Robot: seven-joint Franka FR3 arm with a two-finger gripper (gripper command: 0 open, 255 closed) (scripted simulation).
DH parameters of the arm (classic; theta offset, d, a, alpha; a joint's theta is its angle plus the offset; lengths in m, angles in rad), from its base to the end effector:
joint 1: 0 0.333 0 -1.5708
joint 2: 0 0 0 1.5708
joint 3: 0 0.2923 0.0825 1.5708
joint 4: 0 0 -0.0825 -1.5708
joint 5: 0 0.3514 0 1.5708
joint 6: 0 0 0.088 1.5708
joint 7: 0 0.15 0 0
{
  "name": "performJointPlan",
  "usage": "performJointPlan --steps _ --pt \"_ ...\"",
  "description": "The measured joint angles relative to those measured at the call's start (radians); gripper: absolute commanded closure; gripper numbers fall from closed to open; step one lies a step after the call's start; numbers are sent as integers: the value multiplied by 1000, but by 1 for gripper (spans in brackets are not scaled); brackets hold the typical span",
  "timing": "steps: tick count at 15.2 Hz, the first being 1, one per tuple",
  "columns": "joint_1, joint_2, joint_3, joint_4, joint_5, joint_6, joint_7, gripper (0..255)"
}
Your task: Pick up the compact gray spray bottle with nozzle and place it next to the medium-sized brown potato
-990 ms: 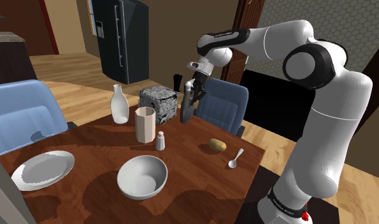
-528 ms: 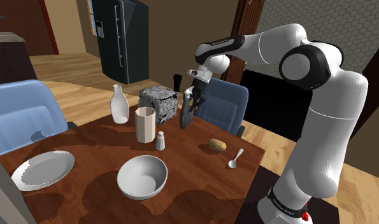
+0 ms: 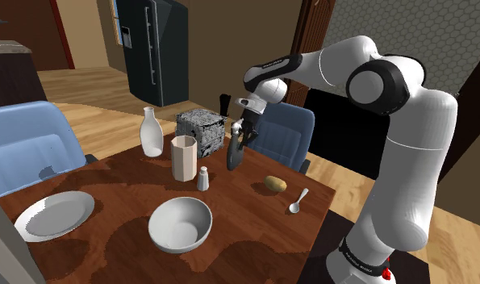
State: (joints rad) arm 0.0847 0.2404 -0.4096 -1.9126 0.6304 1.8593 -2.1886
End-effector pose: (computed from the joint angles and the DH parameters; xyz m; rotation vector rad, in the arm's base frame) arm 0.5370 -0.1013 0.3267 -1.8893 -1.9357 -0.5234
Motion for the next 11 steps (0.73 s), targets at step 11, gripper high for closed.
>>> performJointPlan --steps 11 --pt "-7 77 14 -41 53 87 -75 255"
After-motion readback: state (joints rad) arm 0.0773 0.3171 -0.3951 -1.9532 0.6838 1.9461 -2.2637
